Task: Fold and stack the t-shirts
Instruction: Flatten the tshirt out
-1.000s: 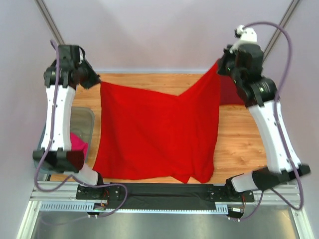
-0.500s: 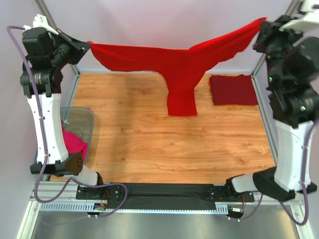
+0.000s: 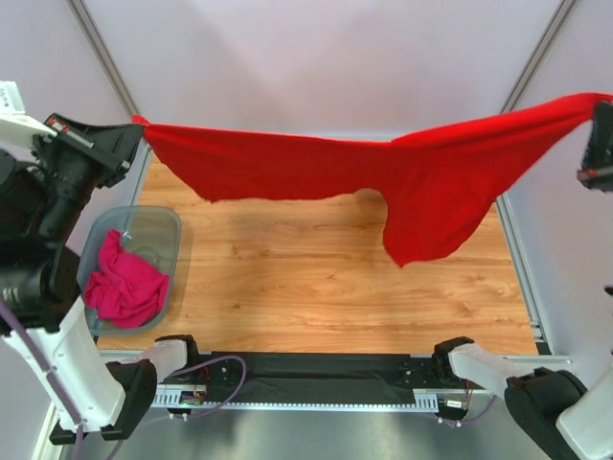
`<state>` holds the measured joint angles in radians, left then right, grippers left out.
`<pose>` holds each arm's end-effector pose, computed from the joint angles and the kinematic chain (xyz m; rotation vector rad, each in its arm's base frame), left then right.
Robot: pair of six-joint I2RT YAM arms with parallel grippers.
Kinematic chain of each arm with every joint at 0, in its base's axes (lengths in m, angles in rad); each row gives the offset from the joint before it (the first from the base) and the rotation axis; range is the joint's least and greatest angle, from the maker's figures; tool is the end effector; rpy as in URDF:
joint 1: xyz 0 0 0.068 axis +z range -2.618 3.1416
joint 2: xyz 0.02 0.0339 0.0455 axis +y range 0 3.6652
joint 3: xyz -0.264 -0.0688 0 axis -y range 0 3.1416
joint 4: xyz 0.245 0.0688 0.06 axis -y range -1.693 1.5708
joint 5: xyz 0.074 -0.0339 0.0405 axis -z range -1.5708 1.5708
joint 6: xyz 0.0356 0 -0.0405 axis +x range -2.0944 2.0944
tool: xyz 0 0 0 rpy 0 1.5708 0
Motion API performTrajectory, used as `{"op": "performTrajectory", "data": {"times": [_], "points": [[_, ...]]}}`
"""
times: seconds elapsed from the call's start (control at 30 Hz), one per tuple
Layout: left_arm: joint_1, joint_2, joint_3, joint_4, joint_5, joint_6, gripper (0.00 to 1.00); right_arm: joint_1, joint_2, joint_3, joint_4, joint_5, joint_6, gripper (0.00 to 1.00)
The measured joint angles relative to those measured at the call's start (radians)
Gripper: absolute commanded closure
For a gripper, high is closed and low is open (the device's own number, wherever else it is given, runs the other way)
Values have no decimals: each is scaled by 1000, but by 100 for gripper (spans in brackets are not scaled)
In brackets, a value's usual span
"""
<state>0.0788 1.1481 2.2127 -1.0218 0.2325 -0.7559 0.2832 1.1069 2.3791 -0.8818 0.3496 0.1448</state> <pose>0.0869 -0.0014 0.6023 -0.4588 1.5043 -0.7131 0.0187 -0.0072 0.6423 0.2262 1.1854 0.1686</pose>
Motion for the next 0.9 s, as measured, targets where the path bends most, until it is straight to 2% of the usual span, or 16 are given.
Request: {"op": "performTrajectory", "data": {"times": [0.13,0.23,0.3,0.43,0.53,0.7,0.9], "points": [[0,1,146,-73,-5,14,100,0,-111,-40,24,8,39,100],[0,-8,169,-83,-3,13,100,0,-126,6,53,10,27,100],[0,-26,99,-52,8,8,100,0,-125,-3,94,18,-2,100],[-1,-21,-124,10,-5,8,100,0,-103,-193,241,48,-97,100],[-3,80,-225,54,-60,27,100,-30,38,-269,332,39,-163,100],[-2,364,-241,172,-111,68,100,-119,375,-328,456,-54,-188,100],[0,691,-280,288,-118,131,100,-146,708,-452,535,-171,-165,100]]}}
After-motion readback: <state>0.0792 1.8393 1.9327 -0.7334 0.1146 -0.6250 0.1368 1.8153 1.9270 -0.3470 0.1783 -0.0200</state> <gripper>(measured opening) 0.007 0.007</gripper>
